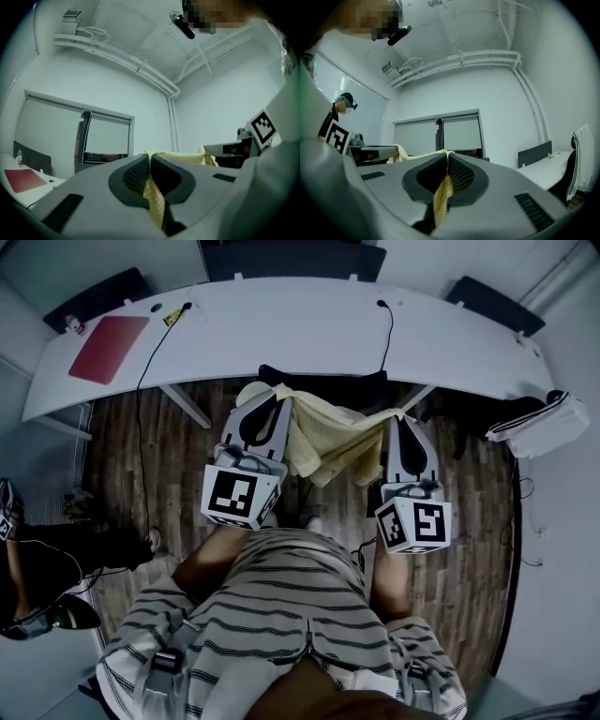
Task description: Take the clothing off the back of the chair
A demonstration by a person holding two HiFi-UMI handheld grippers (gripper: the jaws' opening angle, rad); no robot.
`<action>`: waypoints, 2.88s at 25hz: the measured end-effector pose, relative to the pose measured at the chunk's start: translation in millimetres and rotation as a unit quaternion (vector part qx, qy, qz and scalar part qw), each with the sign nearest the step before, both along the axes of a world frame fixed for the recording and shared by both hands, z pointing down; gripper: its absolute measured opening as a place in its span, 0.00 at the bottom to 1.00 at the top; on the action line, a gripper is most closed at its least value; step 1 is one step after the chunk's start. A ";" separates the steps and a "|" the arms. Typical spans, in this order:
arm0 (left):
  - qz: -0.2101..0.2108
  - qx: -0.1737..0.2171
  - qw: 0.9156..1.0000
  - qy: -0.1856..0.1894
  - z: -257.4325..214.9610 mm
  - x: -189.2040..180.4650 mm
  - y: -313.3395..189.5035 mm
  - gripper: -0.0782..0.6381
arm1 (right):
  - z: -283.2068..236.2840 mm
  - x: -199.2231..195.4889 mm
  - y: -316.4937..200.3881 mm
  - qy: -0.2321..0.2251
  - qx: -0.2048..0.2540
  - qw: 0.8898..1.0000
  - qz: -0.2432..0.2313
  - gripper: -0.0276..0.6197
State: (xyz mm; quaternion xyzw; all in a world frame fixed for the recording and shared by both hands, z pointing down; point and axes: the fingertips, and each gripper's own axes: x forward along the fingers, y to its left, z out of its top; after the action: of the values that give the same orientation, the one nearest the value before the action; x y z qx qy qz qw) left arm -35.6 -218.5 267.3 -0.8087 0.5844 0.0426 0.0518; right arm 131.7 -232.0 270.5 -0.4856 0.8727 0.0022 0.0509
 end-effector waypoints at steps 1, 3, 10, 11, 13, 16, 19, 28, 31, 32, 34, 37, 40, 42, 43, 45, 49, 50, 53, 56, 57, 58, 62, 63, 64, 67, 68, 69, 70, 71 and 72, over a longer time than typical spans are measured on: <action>-0.001 -0.005 1.000 -0.001 4.8 0.4 1.0 0.15 | 5.4 0.6 0.2 0.001 -0.006 1.000 0.000 0.08; -0.001 -0.016 1.000 -0.003 13.3 2.1 2.6 0.15 | 15.2 1.9 0.4 0.004 -0.015 1.000 -0.002 0.08; -0.005 -0.048 0.999 -0.007 44.8 2.5 6.9 0.15 | 46.7 1.0 1.7 0.010 -0.037 0.999 -0.005 0.08; -0.006 -0.050 0.999 -0.009 48.4 3.0 7.4 0.15 | 50.5 0.7 2.1 0.011 -0.038 0.999 -0.005 0.08; -0.010 -0.051 0.999 -0.012 54.6 3.8 8.6 0.15 | 57.4 0.1 3.1 0.015 -0.039 0.999 -0.006 0.08; -0.016 -0.053 0.998 -0.018 64.0 6.0 11.0 0.15 | 67.1 0.8 5.1 0.023 -0.037 0.999 -0.003 0.08; -0.021 -0.055 0.998 -0.023 72.1 7.5 12.5 0.15 | 75.3 2.5 6.8 0.029 -0.031 0.999 0.008 0.08; -0.022 -0.062 0.997 -0.041 96.7 7.9 16.9 0.15 | 100.1 -2.9 7.2 0.046 -0.036 0.998 0.009 0.08; -0.023 -0.070 0.996 -0.041 104.1 4.8 17.5 0.15 | 107.0 -6.9 8.3 0.046 -0.043 0.998 0.007 0.08; -0.023 -0.072 0.996 -0.040 106.8 4.0 17.9 0.15 | 109.4 -8.3 9.2 0.044 -0.046 0.998 0.006 0.08; -0.024 -0.076 0.996 -0.036 113.2 2.4 18.6 0.15 | 114.3 -11.3 11.0 0.040 -0.049 0.998 0.005 0.08; -0.024 -0.081 0.996 -0.034 121.3 2.6 19.3 0.15 | 123.5 -12.9 11.9 0.043 -0.052 0.998 0.007 0.08; -0.021 -0.080 0.996 -0.039 127.1 7.3 20.5 0.15 | 131.5 -11.6 13.1 0.046 -0.056 0.997 0.009 0.08; -0.022 -0.081 0.996 -0.040 131.6 8.9 22.1 0.15 | 135.9 -12.2 16.5 0.049 -0.056 0.997 0.010 0.08; -0.023 -0.083 0.995 -0.041 133.8 8.9 22.7 0.15 | 137.7 -13.2 17.9 0.051 -0.056 0.997 0.010 0.08; -0.024 -0.086 0.995 -0.040 138.0 8.5 23.6 0.15 | 141.1 -16.0 19.3 0.054 -0.057 0.997 0.010 0.08; -0.023 -0.091 0.995 -0.040 145.3 8.7 25.8 0.15 | 146.9 -18.7 18.7 0.052 -0.066 0.996 0.005 0.08; -0.022 -0.093 0.995 -0.040 146.9 8.5 25.6 0.15 | 148.0 -18.6 17.7 0.052 -0.068 0.996 0.005 0.08; -0.020 -0.098 0.994 -0.041 149.6 8.8 25.2 0.15 | 149.9 -17.5 15.6 0.053 -0.072 0.996 0.006 0.08; -0.016 -0.099 0.994 -0.043 151.1 11.3 26.2 0.15 | 152.0 -17.6 16.0 0.053 -0.075 0.996 0.007 0.08; -0.015 -0.100 0.994 -0.043 151.4 11.8 26.3 0.15 | 152.4 -18.3 16.2 0.052 -0.075 0.996 0.007 0.08; -0.014 -0.100 0.994 -0.043 151.3 12.1 26.0 0.15 | 152.4 -19.0 16.1 0.052 -0.075 0.996 0.006 0.08; -0.015 -0.099 0.994 -0.044 149.6 12.2 24.5 0.15 | 151.2 -18.0 15.0 0.050 -0.075 0.996 0.008 0.08; -0.015 -0.099 0.994 -0.044 149.3 11.7 24.2 0.15 | 150.9 -17.7 14.6 0.049 -0.075 0.996 0.009 0.08; -0.016 -0.100 0.994 -0.044 149.1 11.3 24.0 0.15 | 150.8 -17.5 14.3 0.049 -0.076 0.996 0.009 0.08; -0.016 -0.100 0.994 -0.045 149.6 11.5 24.5 0.15 | 151.6 -16.9 14.4 0.047 -0.076 0.996 0.009 0.08; -0.016 -0.100 0.994 -0.046 150.0 11.9 25.0 0.15 | 152.1 -16.6 14.8 0.047 -0.076 0.996 0.009 0.08; -0.017 -0.099 0.994 -0.046 150.4 12.1 25.4 0.15 | 152.5 -16.6 15.1 0.047 -0.075 0.996 0.008 0.08; -0.017 -0.099 0.994 -0.047 150.7 12.0 25.6 0.15 | 152.9 -16.7 15.2 0.047 -0.075 0.996 0.008 0.08; -0.017 -0.098 0.994 -0.047 151.0 11.9 25.6 0.15 | 153.1 -16.8 15.2 0.047 -0.075 0.996 0.008 0.08; -0.017 -0.098 0.994 -0.047 151.2 11.7 25.4 0.15 | 153.1 -17.0 15.0 0.046 -0.074 0.996 0.008 0.08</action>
State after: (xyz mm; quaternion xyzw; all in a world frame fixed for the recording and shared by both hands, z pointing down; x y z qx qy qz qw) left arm -24.0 -193.1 418.5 -0.8010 0.5963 -0.0539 0.0006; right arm 114.8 -216.9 423.6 -0.4949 0.8677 -0.0399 -0.0259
